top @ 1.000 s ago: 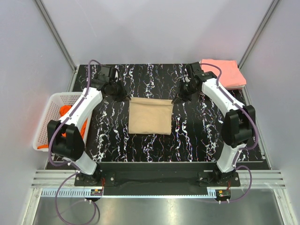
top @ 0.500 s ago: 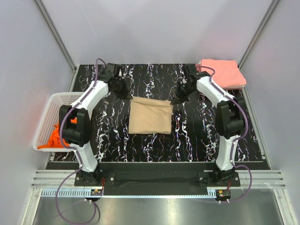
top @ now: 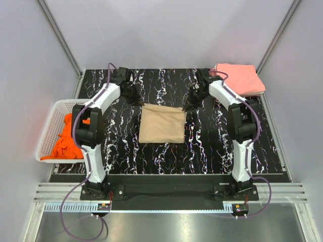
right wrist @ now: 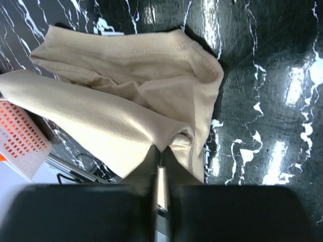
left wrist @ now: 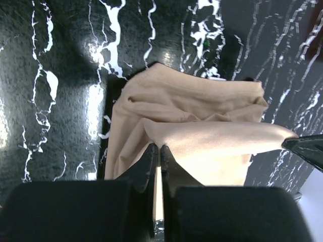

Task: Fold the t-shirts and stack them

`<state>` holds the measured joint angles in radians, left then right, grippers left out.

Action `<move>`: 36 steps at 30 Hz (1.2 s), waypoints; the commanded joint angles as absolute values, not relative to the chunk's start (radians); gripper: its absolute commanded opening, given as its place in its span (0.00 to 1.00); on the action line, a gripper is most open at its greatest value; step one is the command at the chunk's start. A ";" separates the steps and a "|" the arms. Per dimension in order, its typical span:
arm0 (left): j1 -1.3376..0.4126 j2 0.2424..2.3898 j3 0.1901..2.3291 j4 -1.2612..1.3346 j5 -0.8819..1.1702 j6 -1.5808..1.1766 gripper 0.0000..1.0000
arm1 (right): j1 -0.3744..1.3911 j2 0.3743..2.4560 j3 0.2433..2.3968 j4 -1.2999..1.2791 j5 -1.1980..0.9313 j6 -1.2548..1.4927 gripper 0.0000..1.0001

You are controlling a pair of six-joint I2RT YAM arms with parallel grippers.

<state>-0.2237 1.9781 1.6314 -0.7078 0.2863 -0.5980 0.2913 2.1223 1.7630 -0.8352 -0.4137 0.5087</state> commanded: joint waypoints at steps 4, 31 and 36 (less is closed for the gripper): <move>-0.193 2.036 1.787 -0.690 0.337 -0.600 0.29 | 0.261 2.203 1.949 -0.854 -0.471 0.503 0.57; -0.377 1.583 1.017 -0.358 0.396 -0.768 0.40 | 0.483 1.988 1.203 -0.373 -0.776 0.584 0.53; -0.405 1.624 0.910 -0.293 0.368 -0.770 0.36 | 0.443 2.074 1.065 -0.218 -0.822 0.586 0.51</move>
